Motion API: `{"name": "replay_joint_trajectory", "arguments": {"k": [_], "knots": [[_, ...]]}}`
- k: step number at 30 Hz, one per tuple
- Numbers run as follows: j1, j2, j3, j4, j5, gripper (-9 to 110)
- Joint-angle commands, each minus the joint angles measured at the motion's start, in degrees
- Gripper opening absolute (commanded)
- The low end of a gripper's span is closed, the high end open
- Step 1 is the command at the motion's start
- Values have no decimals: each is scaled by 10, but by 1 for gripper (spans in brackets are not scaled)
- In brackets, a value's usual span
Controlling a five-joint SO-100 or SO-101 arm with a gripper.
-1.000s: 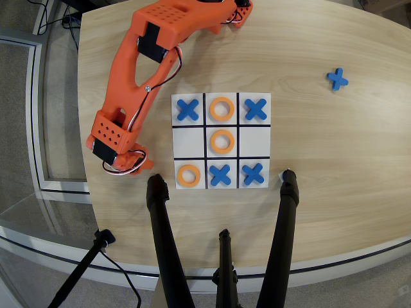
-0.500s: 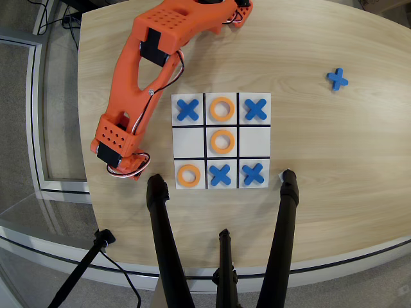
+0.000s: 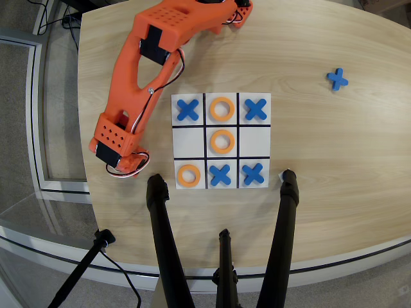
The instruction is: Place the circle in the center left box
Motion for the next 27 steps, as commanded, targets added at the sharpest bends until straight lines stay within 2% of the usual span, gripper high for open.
{"name": "replay_joint_trajectory", "arguments": {"k": [1,8,17,22,27], "knots": [[-25,105,40,35,18,0],[-144,409,335,21,24,0],[-397,751,665,7,41,0],[-501,818,715,26,89,0],[-559,768,702,-8,139,0]]}}
